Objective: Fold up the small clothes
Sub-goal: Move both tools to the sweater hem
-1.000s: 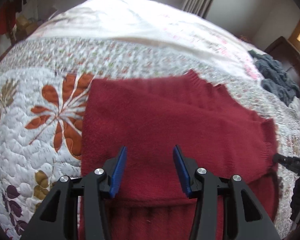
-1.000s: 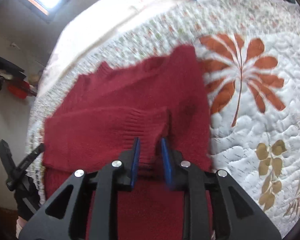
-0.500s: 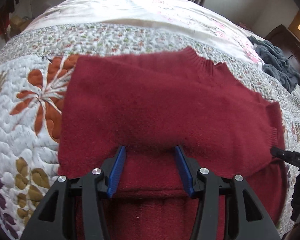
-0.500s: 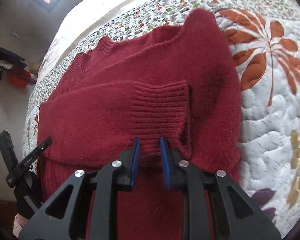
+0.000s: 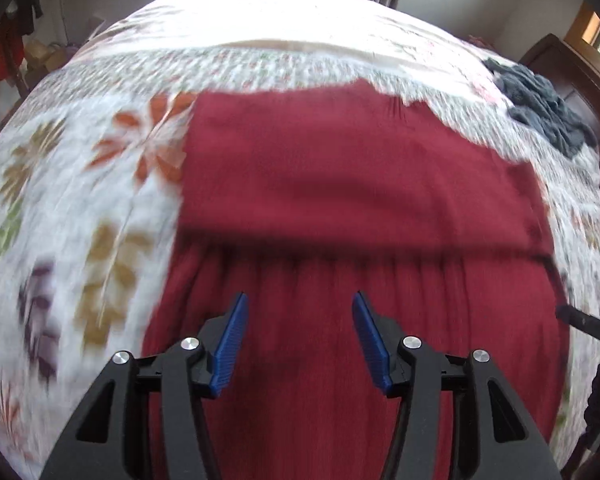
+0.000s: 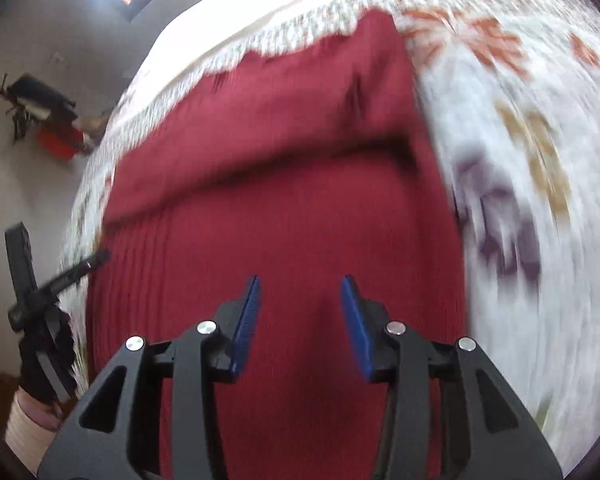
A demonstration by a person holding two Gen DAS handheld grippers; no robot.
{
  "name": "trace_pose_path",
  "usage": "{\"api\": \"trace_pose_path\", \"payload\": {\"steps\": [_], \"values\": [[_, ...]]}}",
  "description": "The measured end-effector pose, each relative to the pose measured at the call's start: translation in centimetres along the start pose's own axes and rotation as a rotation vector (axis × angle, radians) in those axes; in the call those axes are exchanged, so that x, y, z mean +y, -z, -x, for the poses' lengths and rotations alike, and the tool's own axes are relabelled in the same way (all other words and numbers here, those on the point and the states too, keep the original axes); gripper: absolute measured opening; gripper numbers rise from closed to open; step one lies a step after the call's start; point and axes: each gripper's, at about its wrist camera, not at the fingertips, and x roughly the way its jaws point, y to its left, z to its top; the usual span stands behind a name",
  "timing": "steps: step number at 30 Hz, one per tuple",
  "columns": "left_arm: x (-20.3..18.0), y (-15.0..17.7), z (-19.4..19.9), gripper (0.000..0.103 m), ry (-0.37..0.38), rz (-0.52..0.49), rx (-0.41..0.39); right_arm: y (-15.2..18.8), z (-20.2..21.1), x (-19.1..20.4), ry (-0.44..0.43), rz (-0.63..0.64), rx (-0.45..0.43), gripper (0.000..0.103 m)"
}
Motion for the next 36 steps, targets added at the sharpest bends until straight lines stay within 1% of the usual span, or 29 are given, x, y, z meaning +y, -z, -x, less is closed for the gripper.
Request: {"api": "trace_pose_path", "payload": {"steps": [1,4,7,8,11,13,16,17,18,21,22,25,28,32,36], "values": [[0.5,2.3,0.8,0.055,-0.014,0.003,0.007,1.5,0.3,-0.1,0.0,-0.005,0.007,0.042],[1.3,6.8,2.3,0.055,-0.041,0.006,0.023,7.0,1.0,-0.4,0.005,-0.036,0.041,0.042],[1.5,10.4,4.1,0.058,-0.057,-0.003,0.019,11.0,1.5,-0.4,0.012,-0.047,0.084,0.042],[1.5,11.5,4.7,0.06,-0.058,-0.003,0.021,12.3,1.8,-0.3,0.023,-0.036,0.09,0.041],[2.1,14.2,6.2,0.06,-0.036,0.027,0.034,14.2,2.9,-0.1,0.033,-0.03,0.089,0.041],[2.5,15.5,7.2,0.06,-0.046,0.033,0.036,14.7,3.9,-0.1,0.029,-0.042,0.075,0.042],[3.6,16.7,9.0,0.061,-0.064,0.046,0.018,15.0,5.8,-0.5,0.02,-0.062,0.039,0.044],[4.1,16.9,9.4,0.064,-0.068,0.06,0.018,15.1,6.4,-0.8,0.019,-0.072,0.029,0.045],[4.8,17.1,9.8,0.067,-0.073,0.076,0.021,15.2,6.9,-1.1,0.023,-0.081,0.022,0.046],[7.1,17.6,10.3,0.068,-0.072,0.123,0.038,15.5,7.9,-2.5,0.061,-0.098,0.016,0.048],[7.8,17.8,10.3,0.068,-0.07,0.14,0.048,15.7,8.0,-2.9,0.062,-0.104,0.021,0.048],[9.0,18.9,10.0,0.068,-0.042,0.168,0.078,16.5,7.3,-4.1,0.034,-0.143,0.057,0.048],[9.0,19.5,9.7,0.068,-0.014,0.169,0.088,17.2,6.2,-5.2,0.005,-0.178,0.09,0.048],[8.2,19.6,9.1,0.068,0.012,0.169,0.103,17.7,5.5,-5.4,-0.018,-0.191,0.096,0.048],[7.0,19.6,8.5,0.068,0.1,0.161,0.134,17.4,4.9,-4.4,-0.068,-0.181,0.103,0.048]]}}
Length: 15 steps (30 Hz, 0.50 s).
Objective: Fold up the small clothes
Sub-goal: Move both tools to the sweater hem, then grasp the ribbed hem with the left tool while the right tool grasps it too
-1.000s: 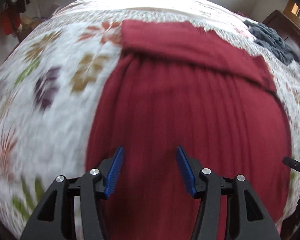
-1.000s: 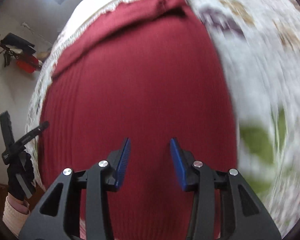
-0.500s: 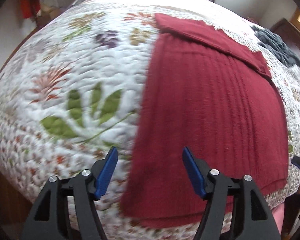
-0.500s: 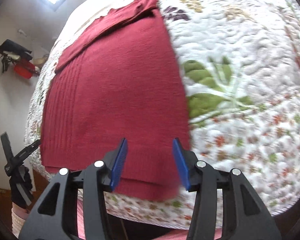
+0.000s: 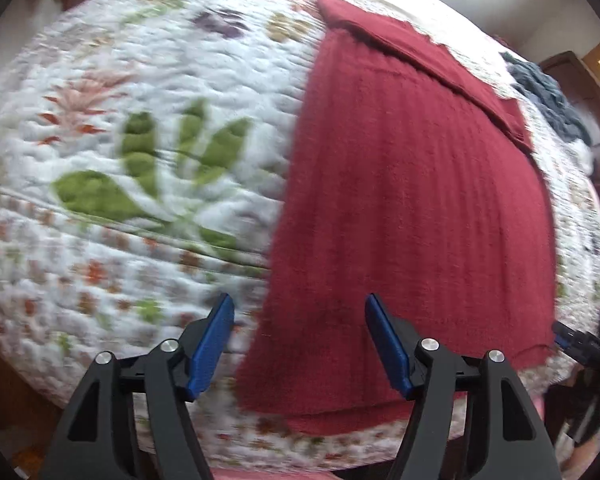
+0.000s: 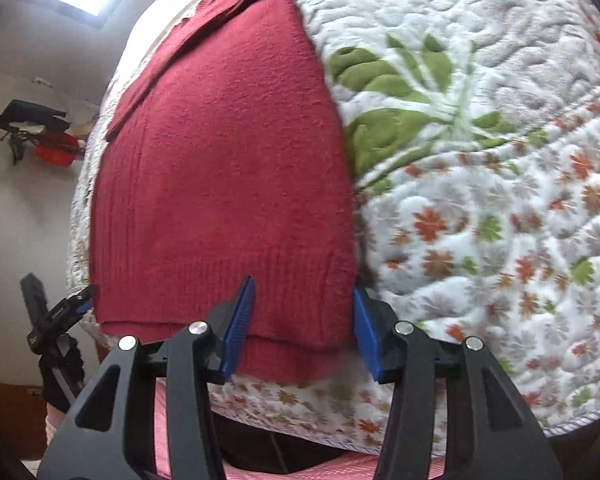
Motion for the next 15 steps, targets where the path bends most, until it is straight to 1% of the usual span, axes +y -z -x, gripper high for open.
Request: {"api": "trace_pose_path", "payload": {"steps": [2,4,6,7,8,9,10,11,12,13,14,15], "values": [[-0.5,0.1,-0.5,0.068,-0.012,-0.01,0.009,-0.1,-0.5,0.2,-0.021,0.003,0.01,0.048],[-0.6,0.1,-0.9,0.068,-0.019,-0.009,0.012,-0.2,-0.9,0.2,-0.019,0.003,0.011,0.048],[-0.4,0.0,-0.9,0.068,-0.005,0.004,0.008,-0.4,-1.0,0.2,-0.03,0.0,0.006,0.047],[-0.1,0.1,-0.8,0.067,0.002,0.013,0.006,-0.5,-1.0,0.1,-0.031,-0.002,0.006,0.045],[0.0,0.0,-0.8,0.062,-0.001,0.021,0.006,-0.6,-1.0,0.1,-0.029,-0.001,0.006,0.044],[0.3,0.1,-0.7,0.054,-0.012,0.032,0.005,-0.6,-0.9,0.1,-0.024,0.003,0.003,0.039],[0.5,0.1,-0.6,0.051,-0.019,0.035,0.005,-0.5,-0.8,-0.1,-0.015,0.014,0.0,0.034],[0.7,0.1,-0.5,0.044,-0.022,0.039,0.004,-0.5,-0.7,-0.1,-0.008,0.022,-0.001,0.031],[0.9,0.2,-0.3,0.035,-0.031,0.047,0.003,-0.4,-0.6,-0.1,-0.001,0.031,-0.003,0.024],[1.1,0.2,-0.3,0.031,-0.033,0.052,0.003,-0.3,-0.5,-0.3,-0.005,0.034,-0.005,0.017],[1.3,0.3,-0.2,0.023,-0.027,0.059,0.004,-0.2,-0.3,-0.6,-0.013,0.034,-0.007,0.014],[1.5,0.4,-0.2,0.013,0.004,0.073,0.01,-0.1,-0.3,-0.6,-0.018,0.034,-0.011,0.008]]}}
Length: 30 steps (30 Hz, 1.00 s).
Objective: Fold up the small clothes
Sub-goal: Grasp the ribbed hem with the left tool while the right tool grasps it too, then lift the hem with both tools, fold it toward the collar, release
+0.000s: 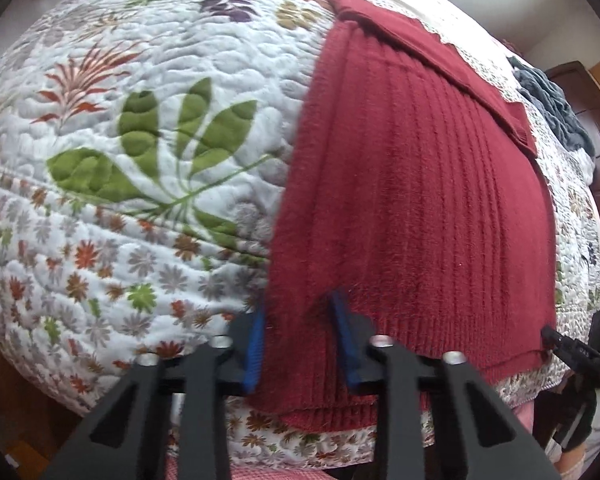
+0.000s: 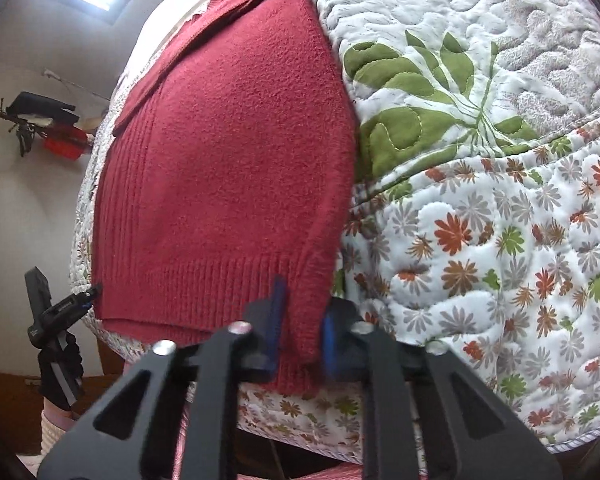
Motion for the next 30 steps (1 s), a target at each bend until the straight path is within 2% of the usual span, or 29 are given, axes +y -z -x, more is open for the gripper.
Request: {"api": "trace_pose_path", "payload": {"steps": [6,10,16,23,30], "values": [[-0.5,0.2,1.0,0.01,0.054,-0.004,-0.022,-0.3,1.3,0.4,-0.082,0.011,-0.016,0.006],[-0.8,-0.6,3.1,0.009,0.149,0.014,-0.066,-1.4,3.0,0.7,-0.192,-0.004,-0.036,0.005],[-1.1,-3.4,5.4,0.009,0.24,0.048,-0.131,-4.5,5.6,1.0,-0.343,-0.047,-0.081,0.005],[-1.3,-8.5,5.5,0.009,0.255,0.096,-0.187,-9.5,6.3,1.6,-0.372,-0.063,-0.101,0.005],[-1.2,-14.3,2.3,0.009,0.238,0.158,-0.171,-14.6,4.1,0.5,-0.392,-0.156,-0.068,0.005]]}}
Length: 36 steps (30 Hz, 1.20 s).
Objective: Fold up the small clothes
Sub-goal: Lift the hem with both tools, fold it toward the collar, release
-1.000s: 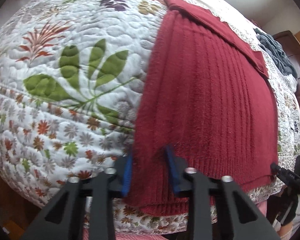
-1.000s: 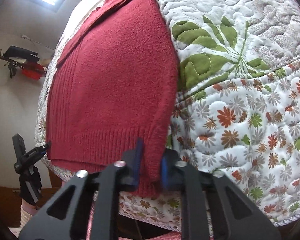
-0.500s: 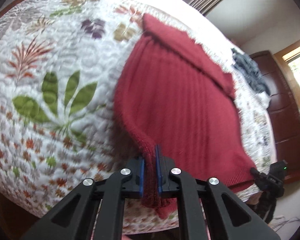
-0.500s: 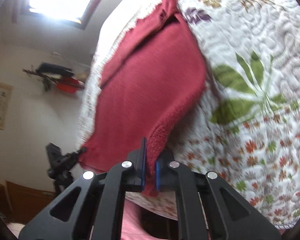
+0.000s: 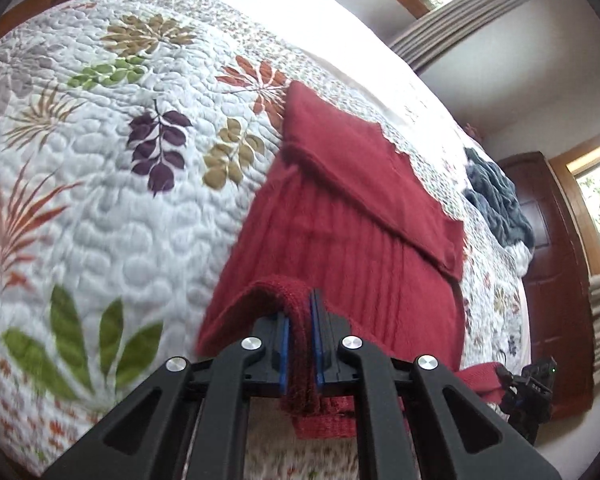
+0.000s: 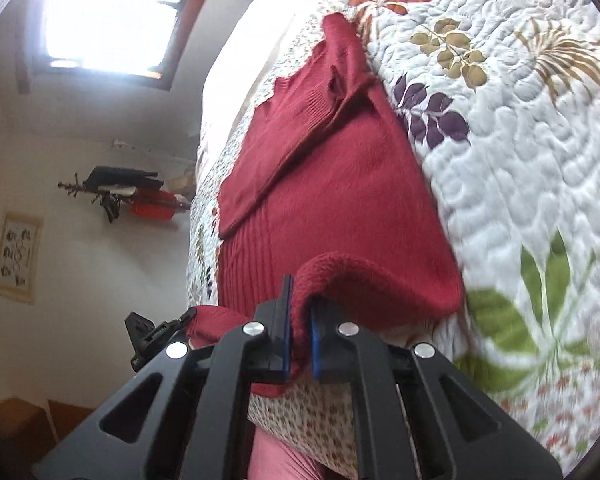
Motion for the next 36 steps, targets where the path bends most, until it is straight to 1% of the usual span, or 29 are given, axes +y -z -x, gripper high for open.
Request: {"api": "trace_pose_path", "payload": {"steps": [3,5,12,15,16,18,20,22,23,24,26,28,30,32,35,36], "values": [[0.2,-1.9,-2.0,0.009,-0.021,0.02,0.011,-2.7,-1.4,-0.7,0.021,-0.039,0.012,0.005],[0.5,-2.8,-3.3,0.009,-0.027,0.034,0.025,-3.9,-2.2,-1.0,0.035,-0.053,0.021,0.005],[1.1,-5.2,-7.3,0.009,-0.057,0.058,0.075,-7.0,-4.4,-2.1,0.09,-0.085,0.051,0.005],[1.4,-5.7,-8.2,0.01,-0.049,0.077,0.099,-7.8,-5.3,-3.0,0.109,-0.122,0.066,0.006],[1.6,-5.8,-8.4,0.013,-0.045,0.093,0.11,-8.0,-5.5,-3.3,0.114,-0.136,0.072,0.009],[2.1,-6.2,-8.6,0.013,-0.018,0.135,0.132,-8.6,-5.9,-3.8,0.119,-0.161,0.081,0.01],[2.3,-6.5,-8.5,0.013,0.006,0.155,0.145,-8.9,-6.0,-4.2,0.114,-0.186,0.087,0.012],[2.4,-6.6,-7.8,0.017,0.037,0.165,0.149,-9.0,-5.7,-4.3,0.115,-0.186,0.086,0.014],[2.4,-6.7,-7.5,0.022,0.043,0.164,0.144,-8.9,-5.5,-4.4,0.116,-0.184,0.086,0.016],[2.4,-6.7,-6.8,0.026,0.052,0.158,0.133,-9.0,-5.2,-4.4,0.115,-0.185,0.084,0.02],[2.4,-6.9,-5.7,0.031,0.038,0.143,0.107,-8.7,-4.2,-4.5,0.112,-0.184,0.067,0.023],[2.5,-7.1,-4.7,0.033,0.02,0.124,0.087,-8.7,-3.2,-4.5,0.126,-0.173,0.044,0.033],[2.4,-7.4,-4.0,0.033,-0.002,0.098,0.074,-8.6,-2.3,-4.2,0.129,-0.158,0.026,0.033],[1.9,-7.6,-3.6,0.033,-0.026,0.051,0.064,-8.4,-1.3,-3.7,0.142,-0.129,0.01,0.033],[0.2,-7.9,-4.0,0.039,-0.061,-0.041,0.065,-7.9,-0.4,-2.6,0.162,-0.072,-0.003,0.034],[-0.7,-8.0,-4.5,0.042,-0.084,-0.092,0.069,-7.7,-0.2,-2.2,0.169,-0.053,-0.007,0.036]]}}
